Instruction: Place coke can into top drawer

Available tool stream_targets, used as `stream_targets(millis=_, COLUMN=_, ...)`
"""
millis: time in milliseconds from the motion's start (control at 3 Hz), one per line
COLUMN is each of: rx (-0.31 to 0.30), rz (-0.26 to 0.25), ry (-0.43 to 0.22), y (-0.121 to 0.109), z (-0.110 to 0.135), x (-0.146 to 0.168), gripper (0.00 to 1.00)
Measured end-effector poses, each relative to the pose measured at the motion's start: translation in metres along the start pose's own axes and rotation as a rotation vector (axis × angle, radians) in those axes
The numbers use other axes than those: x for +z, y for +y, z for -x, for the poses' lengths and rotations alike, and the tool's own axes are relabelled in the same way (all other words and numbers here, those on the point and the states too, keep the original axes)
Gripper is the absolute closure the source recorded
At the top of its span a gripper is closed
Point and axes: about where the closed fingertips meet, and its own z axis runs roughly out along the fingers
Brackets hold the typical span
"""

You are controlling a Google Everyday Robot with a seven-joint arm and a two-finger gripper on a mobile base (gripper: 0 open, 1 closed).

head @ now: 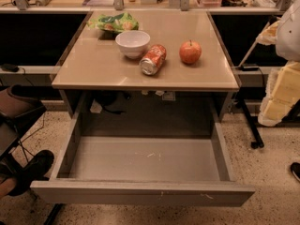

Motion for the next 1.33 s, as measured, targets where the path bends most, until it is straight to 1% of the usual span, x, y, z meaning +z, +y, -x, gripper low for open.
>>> stream_targets(millis=333, rx=0.000, rz=0.000, ry=0.000, y=0.000, z=0.000, x=0.000, gripper=0.00)
stream_targets(millis=667, rx=-0.016, rz=0.013, ry=-0.003, y=-0.012, z=0.007, x=0.003, gripper=0.00)
stream_targets(millis=1000, rx=-0.051, rz=0.051, ry=0.009, y=-0.055, z=0.022, x=0.021, gripper=0.00)
stream_targets(millis=1333, rx=-0.082, rz=0.089, ry=-0.024, y=-0.102, z=0.047, x=0.043, gripper=0.00)
